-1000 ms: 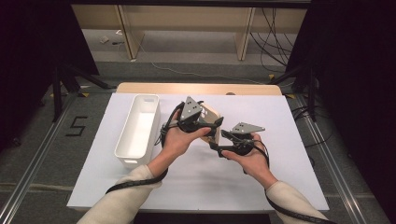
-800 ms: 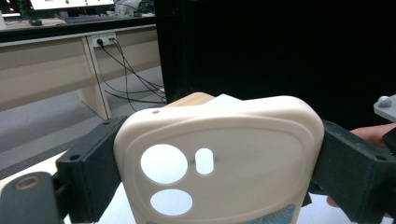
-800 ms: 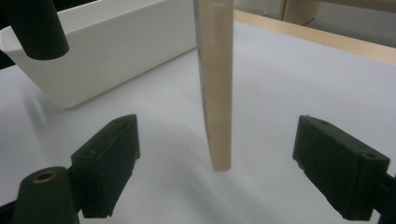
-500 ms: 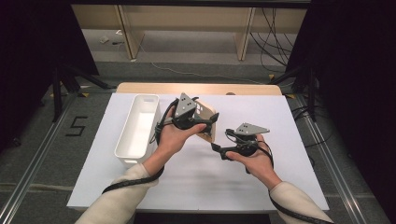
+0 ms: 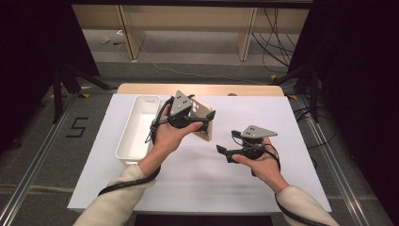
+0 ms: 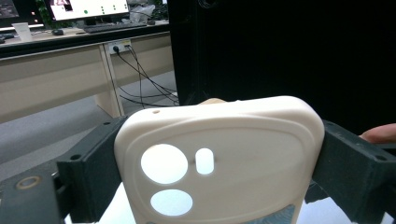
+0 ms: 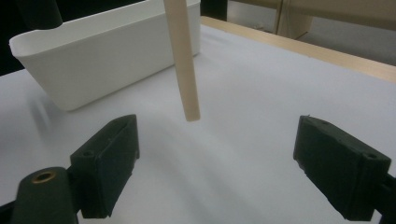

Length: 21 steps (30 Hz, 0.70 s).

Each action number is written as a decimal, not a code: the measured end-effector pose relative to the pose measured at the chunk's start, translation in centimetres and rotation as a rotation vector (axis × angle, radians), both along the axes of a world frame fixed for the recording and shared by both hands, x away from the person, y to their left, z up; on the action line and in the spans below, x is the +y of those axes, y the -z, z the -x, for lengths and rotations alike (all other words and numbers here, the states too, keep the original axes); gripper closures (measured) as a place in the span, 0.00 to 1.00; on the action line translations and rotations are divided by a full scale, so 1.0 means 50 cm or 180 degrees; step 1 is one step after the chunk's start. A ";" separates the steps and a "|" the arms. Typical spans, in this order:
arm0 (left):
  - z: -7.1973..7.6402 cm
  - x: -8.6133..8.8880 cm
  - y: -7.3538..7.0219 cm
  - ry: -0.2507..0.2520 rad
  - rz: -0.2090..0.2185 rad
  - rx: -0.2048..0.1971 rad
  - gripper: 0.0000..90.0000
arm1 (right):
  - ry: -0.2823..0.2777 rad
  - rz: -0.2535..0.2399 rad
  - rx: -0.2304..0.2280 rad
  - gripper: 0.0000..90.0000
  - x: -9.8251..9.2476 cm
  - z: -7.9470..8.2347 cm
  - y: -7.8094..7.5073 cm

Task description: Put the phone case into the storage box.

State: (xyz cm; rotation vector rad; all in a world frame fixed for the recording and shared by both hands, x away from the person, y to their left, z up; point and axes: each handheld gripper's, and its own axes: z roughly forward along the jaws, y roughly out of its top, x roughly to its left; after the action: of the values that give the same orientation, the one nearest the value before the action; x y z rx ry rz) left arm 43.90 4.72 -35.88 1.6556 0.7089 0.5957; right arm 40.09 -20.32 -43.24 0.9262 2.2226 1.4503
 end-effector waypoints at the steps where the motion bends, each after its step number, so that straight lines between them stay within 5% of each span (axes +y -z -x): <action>1: 0.000 0.002 -0.001 -0.0010 -0.0007 -0.0002 0.11 | 0.0006 -0.0013 -0.0001 0.17 -0.002 0.001 -0.001; 21: 0.001 0.031 -0.009 -0.0119 -0.0039 0.0017 0.11 | 0.0082 -0.0063 -0.0100 0.17 -0.034 0.027 -0.003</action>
State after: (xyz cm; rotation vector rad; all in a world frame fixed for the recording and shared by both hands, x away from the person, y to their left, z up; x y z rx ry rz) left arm 43.84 6.28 -35.43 1.6588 0.7428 0.6235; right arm 38.73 -22.03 -43.09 0.9283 2.1698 1.4680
